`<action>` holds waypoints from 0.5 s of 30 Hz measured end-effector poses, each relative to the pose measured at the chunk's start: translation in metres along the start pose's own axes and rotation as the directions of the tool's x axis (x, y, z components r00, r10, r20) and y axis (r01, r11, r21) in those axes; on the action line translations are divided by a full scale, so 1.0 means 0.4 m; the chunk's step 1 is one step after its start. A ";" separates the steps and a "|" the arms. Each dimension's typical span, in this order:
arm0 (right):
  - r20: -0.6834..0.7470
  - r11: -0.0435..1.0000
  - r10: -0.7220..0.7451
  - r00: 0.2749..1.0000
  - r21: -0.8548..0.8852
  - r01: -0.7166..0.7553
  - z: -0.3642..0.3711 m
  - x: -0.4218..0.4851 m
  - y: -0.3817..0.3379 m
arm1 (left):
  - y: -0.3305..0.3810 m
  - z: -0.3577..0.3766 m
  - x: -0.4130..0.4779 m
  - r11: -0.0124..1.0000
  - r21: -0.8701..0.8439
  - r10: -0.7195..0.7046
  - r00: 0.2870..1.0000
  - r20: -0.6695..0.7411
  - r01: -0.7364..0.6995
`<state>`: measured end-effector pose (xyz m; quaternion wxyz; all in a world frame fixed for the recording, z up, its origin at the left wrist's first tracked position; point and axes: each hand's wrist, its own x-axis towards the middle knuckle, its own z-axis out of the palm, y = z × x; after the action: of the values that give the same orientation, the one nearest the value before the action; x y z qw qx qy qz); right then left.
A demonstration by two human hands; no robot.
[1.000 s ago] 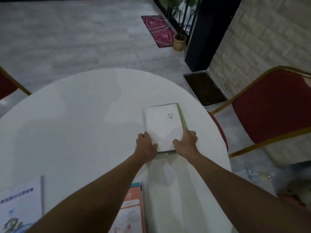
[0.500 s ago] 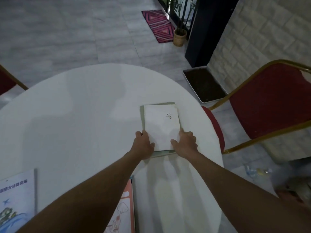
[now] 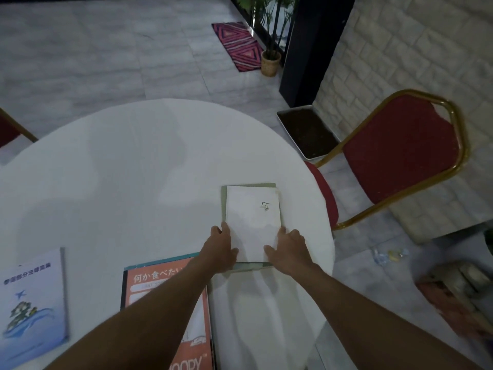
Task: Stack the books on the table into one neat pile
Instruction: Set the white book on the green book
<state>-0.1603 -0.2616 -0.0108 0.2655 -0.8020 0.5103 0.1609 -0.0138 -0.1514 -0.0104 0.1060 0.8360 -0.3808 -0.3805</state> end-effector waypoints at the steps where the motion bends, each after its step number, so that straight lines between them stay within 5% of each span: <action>1: 0.019 1.000 0.000 1.000 0.002 0.000 0.006 -0.008 0.004 | -0.002 0.004 -0.007 1.000 0.010 0.000 1.000 0.002 0.000; 15: 0.099 0.999 0.022 0.995 0.027 -0.025 0.017 -0.007 0.008 | -0.008 0.014 -0.016 1.000 -0.002 0.022 1.000 0.023 -0.022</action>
<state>-0.1642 -0.2565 -0.0156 0.2998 -0.7831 0.5083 0.1962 -0.0186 -0.1439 -0.0121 0.1066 0.8274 -0.3907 -0.3892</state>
